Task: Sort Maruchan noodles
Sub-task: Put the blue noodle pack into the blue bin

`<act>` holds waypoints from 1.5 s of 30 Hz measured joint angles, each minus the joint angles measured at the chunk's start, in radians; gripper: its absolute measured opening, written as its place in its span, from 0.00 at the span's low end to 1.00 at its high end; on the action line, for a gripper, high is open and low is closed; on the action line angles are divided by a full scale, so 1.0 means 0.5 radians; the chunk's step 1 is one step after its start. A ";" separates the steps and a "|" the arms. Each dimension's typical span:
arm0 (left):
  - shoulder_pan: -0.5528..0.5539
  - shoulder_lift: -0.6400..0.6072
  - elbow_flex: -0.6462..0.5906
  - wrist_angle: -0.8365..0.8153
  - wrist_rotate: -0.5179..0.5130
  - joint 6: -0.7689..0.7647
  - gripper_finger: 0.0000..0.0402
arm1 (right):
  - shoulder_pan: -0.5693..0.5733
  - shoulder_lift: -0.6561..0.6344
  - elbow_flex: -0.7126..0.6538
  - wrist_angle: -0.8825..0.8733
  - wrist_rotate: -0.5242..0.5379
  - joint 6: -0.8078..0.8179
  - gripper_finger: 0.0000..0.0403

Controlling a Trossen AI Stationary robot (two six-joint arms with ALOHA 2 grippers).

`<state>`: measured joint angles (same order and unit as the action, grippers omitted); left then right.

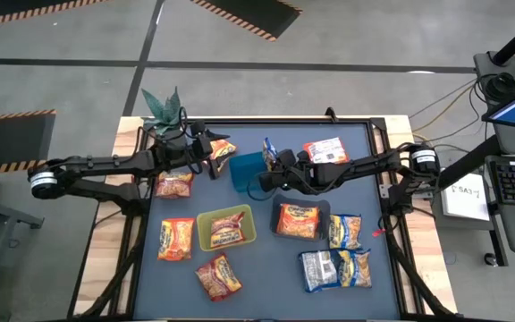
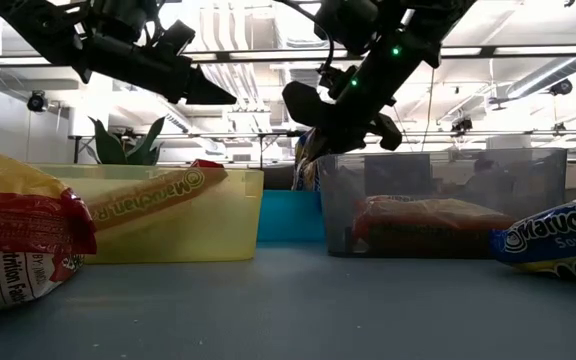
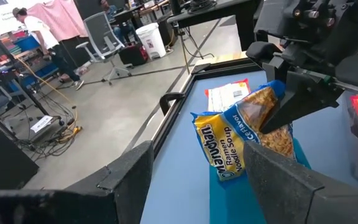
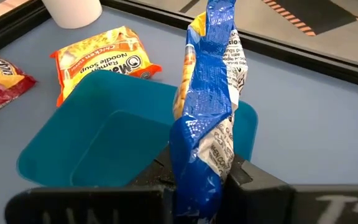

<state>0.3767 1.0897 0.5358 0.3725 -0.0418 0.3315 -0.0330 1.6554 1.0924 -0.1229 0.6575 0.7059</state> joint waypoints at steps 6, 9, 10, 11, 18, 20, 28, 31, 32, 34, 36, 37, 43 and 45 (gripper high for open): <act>0.000 0.000 0.000 0.000 0.000 0.000 0.58 | 0.000 0.000 0.000 -0.020 0.000 -0.019 0.09; 0.000 0.000 0.000 0.000 0.000 0.000 0.58 | -0.001 0.000 0.000 -0.056 0.000 -0.017 0.09; 0.000 0.000 0.000 0.000 0.000 0.000 0.58 | -0.001 0.000 0.000 -0.064 0.000 -0.017 0.09; 0.000 0.001 0.000 0.000 0.000 0.000 0.58 | -0.001 0.000 0.000 -0.070 0.000 -0.017 0.09; 0.000 0.057 0.000 0.002 0.000 0.000 0.58 | -0.001 0.000 0.000 -0.115 -0.006 -0.013 0.09; 0.000 0.078 0.000 0.015 0.000 0.000 0.58 | 0.000 0.000 0.000 -0.115 -0.006 0.002 0.09; 0.000 0.168 0.023 0.039 0.000 0.012 0.58 | -0.001 0.000 -0.001 -0.117 -0.015 0.001 0.09; 0.000 0.200 0.027 0.063 0.000 0.032 0.58 | -0.001 0.000 -0.001 -0.122 -0.069 -0.019 0.09; 0.001 0.207 0.027 0.065 0.001 0.034 0.58 | -0.006 0.000 -0.001 -0.124 -0.088 -0.021 0.09; 0.000 0.217 0.027 0.088 0.000 0.036 0.58 | -0.013 0.000 -0.001 -0.127 -0.118 -0.021 0.09; 0.001 0.222 0.027 0.091 0.000 0.037 0.58 | -0.014 0.000 -0.001 -0.130 -0.120 -0.021 0.09; 0.000 0.225 0.027 0.092 0.000 0.037 0.58 | -0.015 0.000 -0.001 -0.131 -0.119 -0.019 0.09; 0.000 0.227 0.027 0.092 0.000 0.038 0.58 | -0.018 0.000 -0.001 -0.135 -0.116 -0.010 0.12; 0.000 0.227 0.027 0.092 0.000 0.038 0.58 | -0.018 0.000 -0.001 -0.135 -0.115 -0.020 0.14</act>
<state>0.3767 1.2034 0.5495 0.4187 -0.0418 0.3504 -0.0418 1.6554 1.0920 -0.1905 0.5999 0.6957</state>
